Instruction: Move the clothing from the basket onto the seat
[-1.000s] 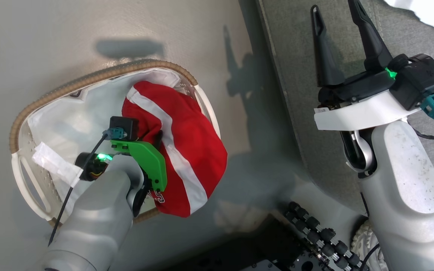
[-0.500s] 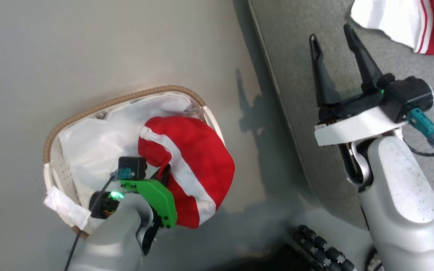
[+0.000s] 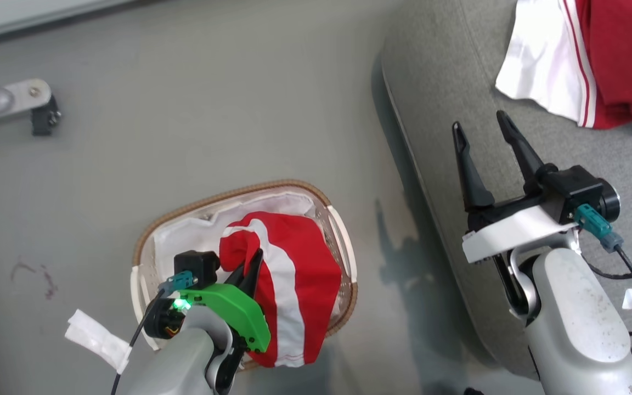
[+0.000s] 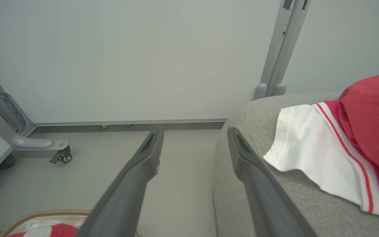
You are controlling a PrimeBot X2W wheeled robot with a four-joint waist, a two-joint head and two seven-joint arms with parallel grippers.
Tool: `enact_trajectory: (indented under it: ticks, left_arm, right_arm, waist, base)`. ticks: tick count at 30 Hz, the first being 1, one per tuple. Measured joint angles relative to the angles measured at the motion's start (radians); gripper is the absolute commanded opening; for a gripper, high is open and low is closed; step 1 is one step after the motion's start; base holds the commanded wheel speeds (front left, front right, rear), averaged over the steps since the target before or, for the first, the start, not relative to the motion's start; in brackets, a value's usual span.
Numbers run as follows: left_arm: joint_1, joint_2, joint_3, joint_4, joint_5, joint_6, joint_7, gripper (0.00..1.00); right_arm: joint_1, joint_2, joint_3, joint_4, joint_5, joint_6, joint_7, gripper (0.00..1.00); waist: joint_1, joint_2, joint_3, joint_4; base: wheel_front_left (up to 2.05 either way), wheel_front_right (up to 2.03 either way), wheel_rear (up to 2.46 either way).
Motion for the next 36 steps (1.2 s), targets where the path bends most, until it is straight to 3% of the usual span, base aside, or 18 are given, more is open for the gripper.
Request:
enact_trajectory:
  ticks: [15, 29, 36]
  left_arm:
    - [0.177, -0.025, 0.273, -0.322, 0.240, 0.000, 0.000, 0.00]
    - [0.177, -0.038, 0.360, -0.582, 0.333, 0.000, 0.000, 0.00]
    - [0.177, -0.045, 0.369, -0.642, 0.352, 0.000, 0.000, 0.00]
  right_arm:
    - [0.130, 0.000, 0.000, 0.042, 0.006, 0.000, 0.000, 1.00]
    - [0.217, 0.000, 0.006, 0.073, 0.010, 0.000, 0.000, 1.00]
    - [0.255, 0.000, 0.041, 0.091, 0.010, 0.000, 0.000, 1.00]
  waist:
    - [0.0000, -0.0001, -0.235, 0.075]
    - [0.0000, -0.0001, -0.360, 0.136]
    - [0.0000, 0.0000, -0.401, 0.157]
  base:
    - [0.00, 0.00, 0.00]
    - [0.00, 0.00, 0.00]
    - [0.00, 0.00, 0.00]
